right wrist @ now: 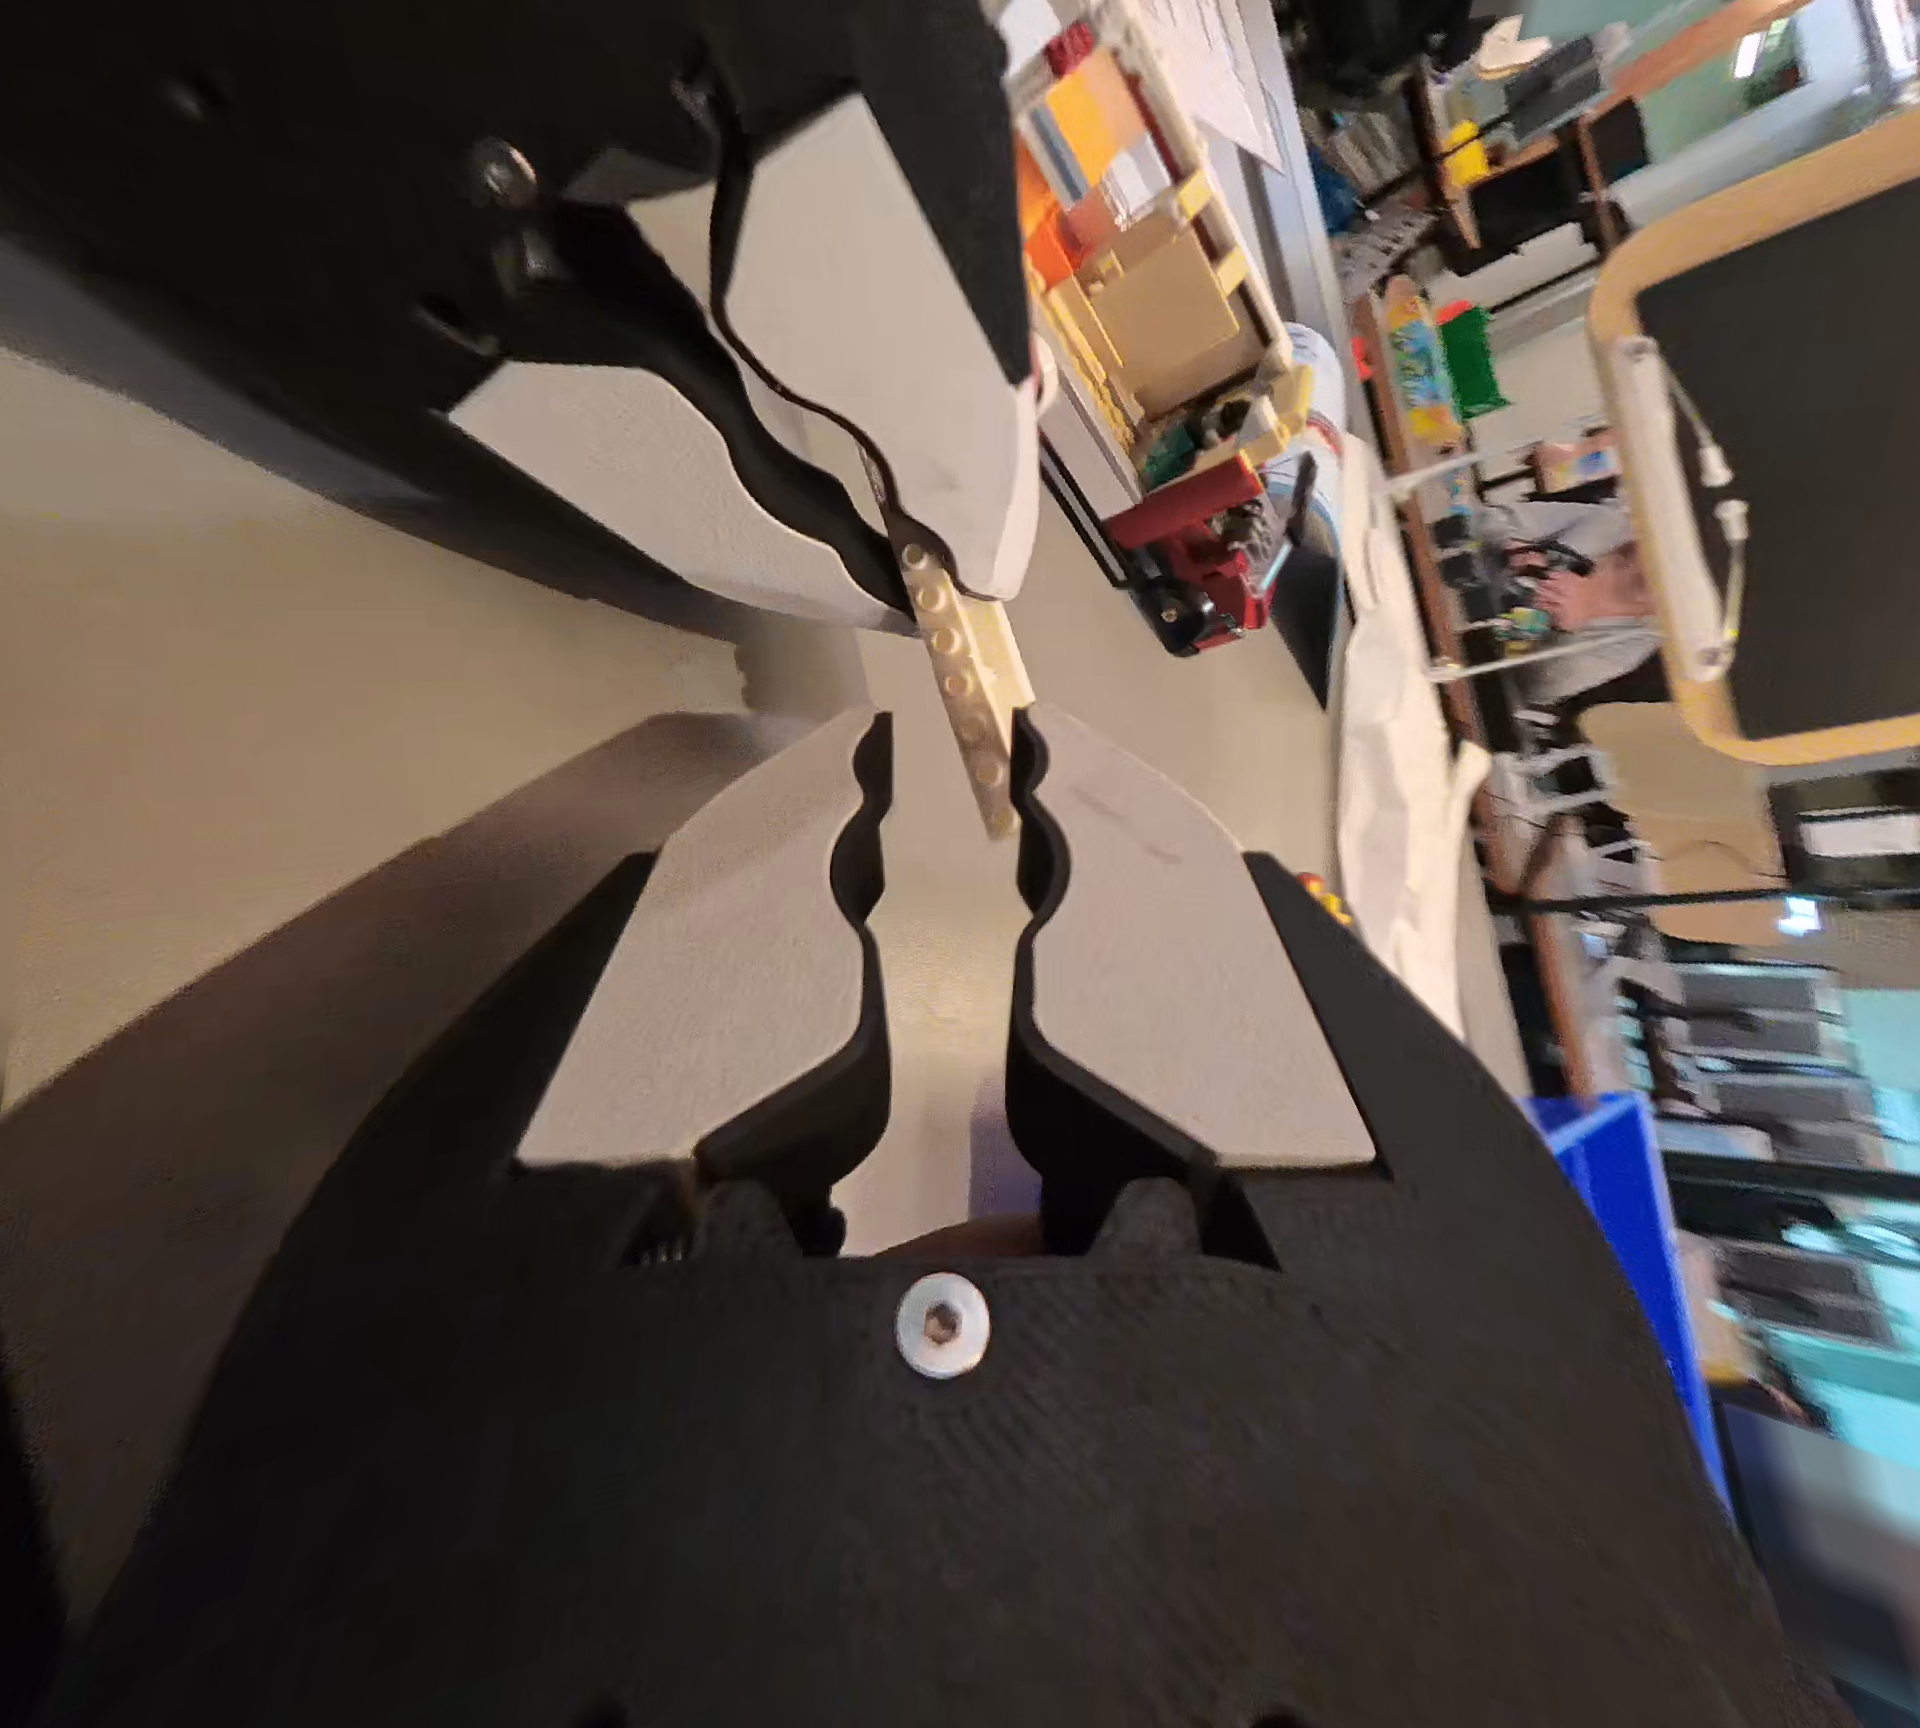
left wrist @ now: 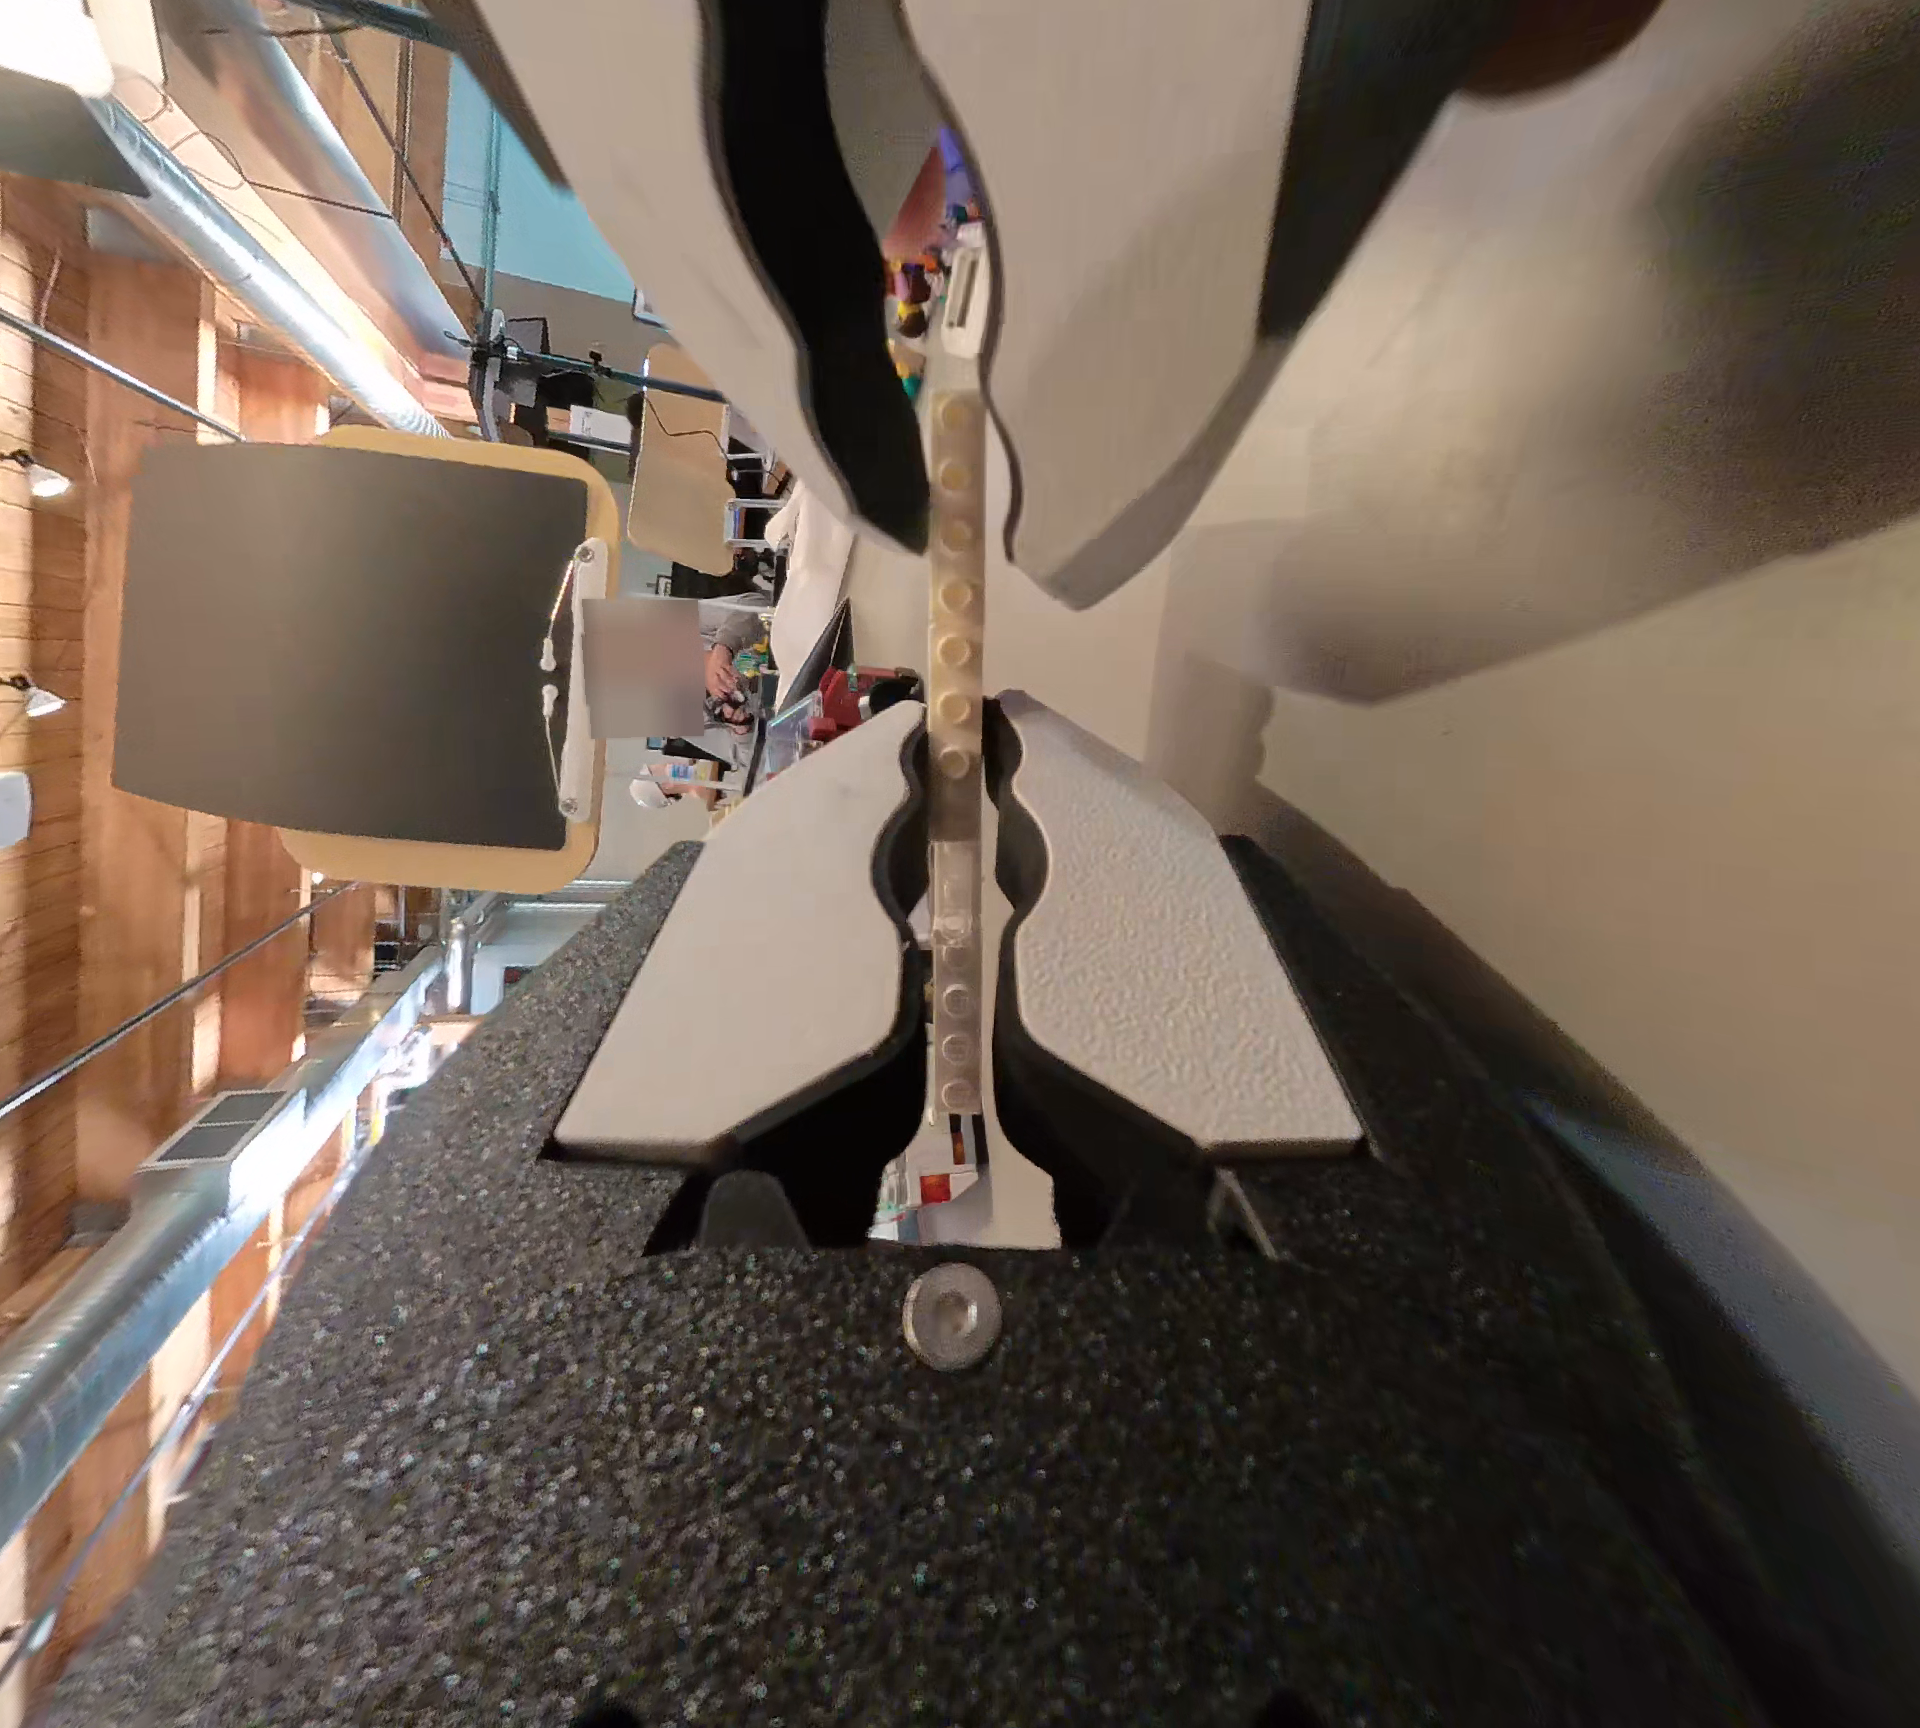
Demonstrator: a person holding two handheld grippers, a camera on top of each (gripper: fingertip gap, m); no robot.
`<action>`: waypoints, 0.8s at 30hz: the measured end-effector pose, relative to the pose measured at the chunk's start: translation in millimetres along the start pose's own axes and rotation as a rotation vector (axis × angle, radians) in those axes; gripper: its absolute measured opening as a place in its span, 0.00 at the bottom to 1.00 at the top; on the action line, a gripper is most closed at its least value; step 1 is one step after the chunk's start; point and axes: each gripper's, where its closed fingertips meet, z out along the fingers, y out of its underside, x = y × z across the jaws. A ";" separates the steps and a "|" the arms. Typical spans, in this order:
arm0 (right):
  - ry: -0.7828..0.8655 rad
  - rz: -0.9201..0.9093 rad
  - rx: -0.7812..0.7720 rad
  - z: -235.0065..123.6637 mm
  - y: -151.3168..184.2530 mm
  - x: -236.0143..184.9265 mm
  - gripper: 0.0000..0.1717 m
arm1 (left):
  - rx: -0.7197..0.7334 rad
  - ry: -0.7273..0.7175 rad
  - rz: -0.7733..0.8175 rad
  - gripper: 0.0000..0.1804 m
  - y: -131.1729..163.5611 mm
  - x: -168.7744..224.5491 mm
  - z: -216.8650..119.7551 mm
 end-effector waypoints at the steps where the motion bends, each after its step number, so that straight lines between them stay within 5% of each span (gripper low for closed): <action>1: 0.031 -0.035 -0.025 3.6 2.7 -0.6 0.11 | 0.002 0.001 0.013 0.04 -1.6 1.6 0.0; 11: 0.090 -0.142 0.071 1.9 2.2 -11.2 0.05 | 0.031 0.065 -0.007 0.05 -1.0 12.5 -2.0; 15: 0.091 -0.118 0.202 -19.4 -13.1 -13.1 0.04 | -0.199 0.033 -0.004 0.04 47.5 2.4 4.6; 24: 0.384 -0.029 0.049 -51.7 32.5 51.6 0.05 | -0.107 0.070 -0.127 0.04 39.2 3.6 0.4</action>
